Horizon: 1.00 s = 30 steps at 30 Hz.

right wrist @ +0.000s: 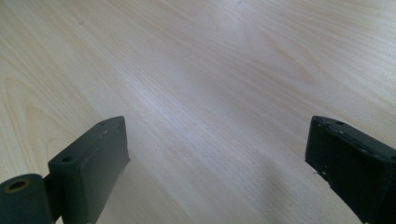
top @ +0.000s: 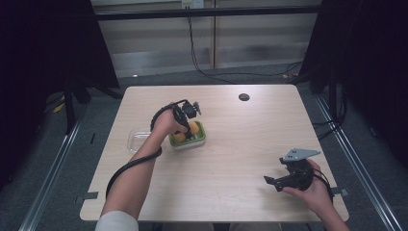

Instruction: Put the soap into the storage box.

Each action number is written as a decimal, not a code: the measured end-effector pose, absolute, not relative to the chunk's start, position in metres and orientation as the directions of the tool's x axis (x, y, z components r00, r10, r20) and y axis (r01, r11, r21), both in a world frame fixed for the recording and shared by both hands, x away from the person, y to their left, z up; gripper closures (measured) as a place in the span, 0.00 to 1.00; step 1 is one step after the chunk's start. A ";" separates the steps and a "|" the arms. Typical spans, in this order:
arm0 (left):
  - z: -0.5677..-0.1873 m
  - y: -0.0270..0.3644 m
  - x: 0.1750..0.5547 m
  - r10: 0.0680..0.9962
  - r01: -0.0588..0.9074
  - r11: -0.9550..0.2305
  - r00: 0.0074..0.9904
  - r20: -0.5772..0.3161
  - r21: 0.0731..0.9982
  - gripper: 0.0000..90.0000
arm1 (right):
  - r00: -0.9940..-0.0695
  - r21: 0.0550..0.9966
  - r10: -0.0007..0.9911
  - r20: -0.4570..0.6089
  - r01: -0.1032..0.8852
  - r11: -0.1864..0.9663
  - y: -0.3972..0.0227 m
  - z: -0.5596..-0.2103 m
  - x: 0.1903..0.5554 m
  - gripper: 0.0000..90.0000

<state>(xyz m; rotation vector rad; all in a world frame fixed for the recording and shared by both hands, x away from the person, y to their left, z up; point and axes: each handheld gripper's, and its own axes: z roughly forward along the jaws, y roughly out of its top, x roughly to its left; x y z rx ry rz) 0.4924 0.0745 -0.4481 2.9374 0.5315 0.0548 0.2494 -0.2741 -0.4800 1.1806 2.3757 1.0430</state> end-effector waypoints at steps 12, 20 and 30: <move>-0.450 0.075 0.493 0.374 0.366 -0.913 0.927 0.012 0.179 0.54 | -0.623 0.714 0.779 0.061 0.573 0.402 -0.274 -0.480 0.250 0.06; -0.444 0.075 0.493 0.385 0.375 -0.903 0.923 0.005 0.208 0.54 | -0.624 0.715 0.779 0.060 0.572 0.403 -0.274 -0.481 0.250 0.06; -0.437 0.078 0.492 0.408 0.396 -0.889 0.913 0.007 0.229 0.50 | -0.621 0.712 0.781 0.059 0.575 0.403 -0.273 -0.481 0.250 0.06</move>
